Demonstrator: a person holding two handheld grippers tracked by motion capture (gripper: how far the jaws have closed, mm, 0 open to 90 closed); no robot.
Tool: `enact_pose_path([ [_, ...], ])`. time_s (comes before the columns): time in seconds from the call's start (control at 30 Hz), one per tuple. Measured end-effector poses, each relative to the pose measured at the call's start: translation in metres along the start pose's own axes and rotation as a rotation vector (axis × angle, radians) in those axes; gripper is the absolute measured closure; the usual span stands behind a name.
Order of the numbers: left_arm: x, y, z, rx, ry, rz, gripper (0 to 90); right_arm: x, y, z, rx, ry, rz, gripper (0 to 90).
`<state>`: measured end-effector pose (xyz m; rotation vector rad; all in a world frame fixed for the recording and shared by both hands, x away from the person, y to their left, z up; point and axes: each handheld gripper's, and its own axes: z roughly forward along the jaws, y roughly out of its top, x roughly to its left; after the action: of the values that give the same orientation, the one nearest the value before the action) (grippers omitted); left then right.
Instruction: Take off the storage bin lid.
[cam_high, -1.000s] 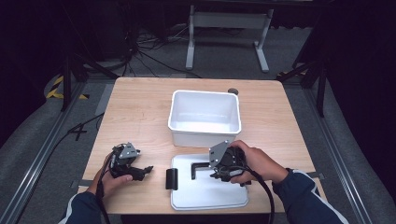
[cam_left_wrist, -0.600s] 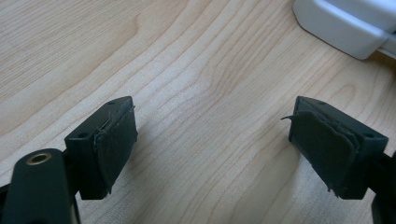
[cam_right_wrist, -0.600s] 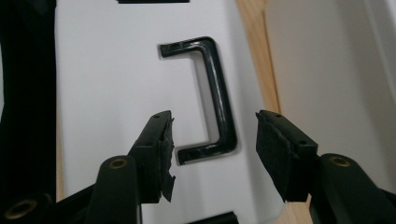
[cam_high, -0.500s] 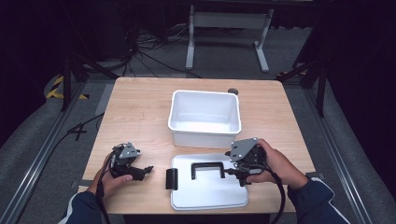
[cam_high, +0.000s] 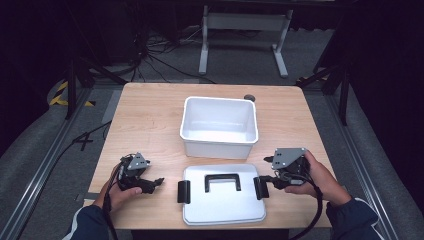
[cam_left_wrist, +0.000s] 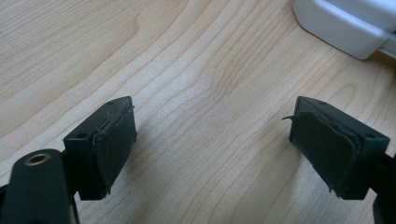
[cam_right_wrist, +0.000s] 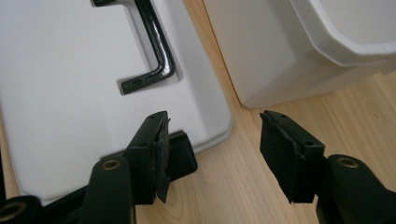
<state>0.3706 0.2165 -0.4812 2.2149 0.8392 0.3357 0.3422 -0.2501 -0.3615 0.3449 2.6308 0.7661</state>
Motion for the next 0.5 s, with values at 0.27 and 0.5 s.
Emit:
enact_pose_path([
  [0.27, 0.000, 0.000, 0.000, 0.003, -0.001, -0.001, 15.1, -0.011, -0.033, 0.005, 0.014, -0.062, 0.083, 41.2],
  [0.5, 0.001, 0.002, 0.000, 0.009, -0.004, 0.013, 14.3, -0.017, -0.051, 0.006, 0.013, -0.132, 0.152, 37.6],
])
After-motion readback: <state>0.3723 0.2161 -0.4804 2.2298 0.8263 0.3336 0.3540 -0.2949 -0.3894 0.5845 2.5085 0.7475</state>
